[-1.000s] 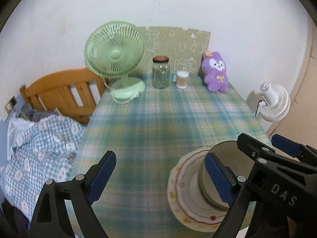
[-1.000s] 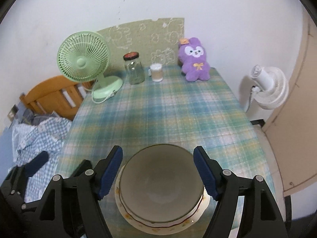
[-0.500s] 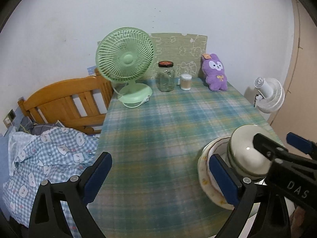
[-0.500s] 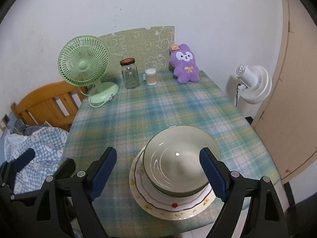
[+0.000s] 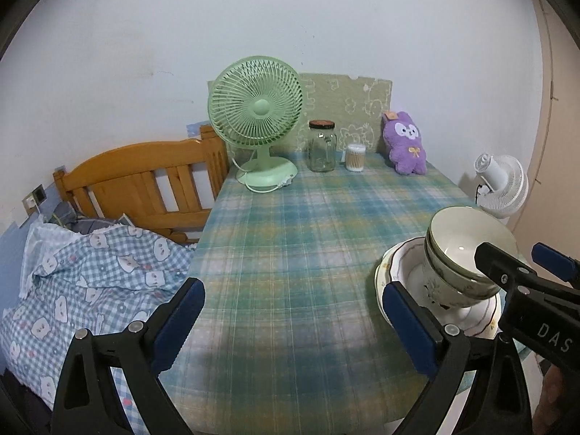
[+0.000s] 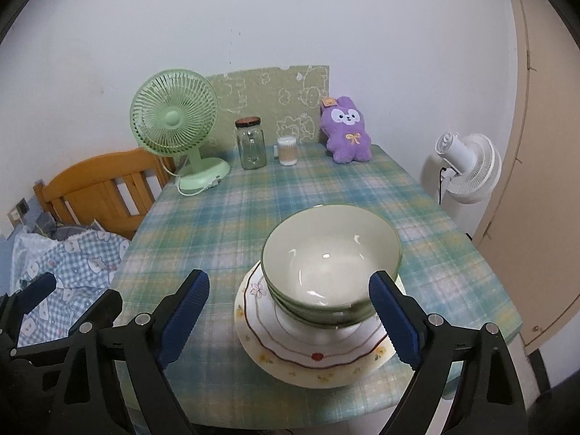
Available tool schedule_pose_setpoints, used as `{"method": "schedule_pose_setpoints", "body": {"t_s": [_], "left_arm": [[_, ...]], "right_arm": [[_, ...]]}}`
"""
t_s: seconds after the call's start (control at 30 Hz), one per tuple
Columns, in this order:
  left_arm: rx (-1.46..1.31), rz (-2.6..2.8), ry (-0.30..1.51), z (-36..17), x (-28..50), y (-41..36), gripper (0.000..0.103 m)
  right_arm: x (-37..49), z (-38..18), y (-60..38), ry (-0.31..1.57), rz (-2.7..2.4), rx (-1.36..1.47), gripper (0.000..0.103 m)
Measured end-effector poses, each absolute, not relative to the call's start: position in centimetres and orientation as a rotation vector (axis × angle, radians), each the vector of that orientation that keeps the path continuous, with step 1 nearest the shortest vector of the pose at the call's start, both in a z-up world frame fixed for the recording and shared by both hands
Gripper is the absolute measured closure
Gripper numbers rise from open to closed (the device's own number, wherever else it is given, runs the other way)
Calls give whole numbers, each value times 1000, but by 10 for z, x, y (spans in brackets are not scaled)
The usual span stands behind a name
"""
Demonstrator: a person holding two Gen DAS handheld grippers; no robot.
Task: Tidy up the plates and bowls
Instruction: 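Pull both grippers back up away from the stacked bowls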
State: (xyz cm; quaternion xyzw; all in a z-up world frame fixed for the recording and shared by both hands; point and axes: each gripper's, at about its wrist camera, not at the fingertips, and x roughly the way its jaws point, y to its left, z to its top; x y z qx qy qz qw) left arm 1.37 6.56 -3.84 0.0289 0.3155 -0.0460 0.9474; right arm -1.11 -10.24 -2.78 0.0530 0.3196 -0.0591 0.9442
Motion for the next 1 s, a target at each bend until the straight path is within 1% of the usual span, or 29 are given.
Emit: {"method": "schedule_pose_setpoints", "body": {"t_s": [0.3, 0.5, 1.0], "left_arm": [[29, -64, 597, -58, -4, 70, 2], [1, -45, 591, -63, -9, 71, 1], [-18, -43, 581, -58, -16, 74, 0]], "right_arm": [[-30, -47, -106, 597, -103, 100, 9], [-34, -55, -108, 598, -96, 82, 9], [-38, -49, -102, 598, -93, 64, 9]]}}
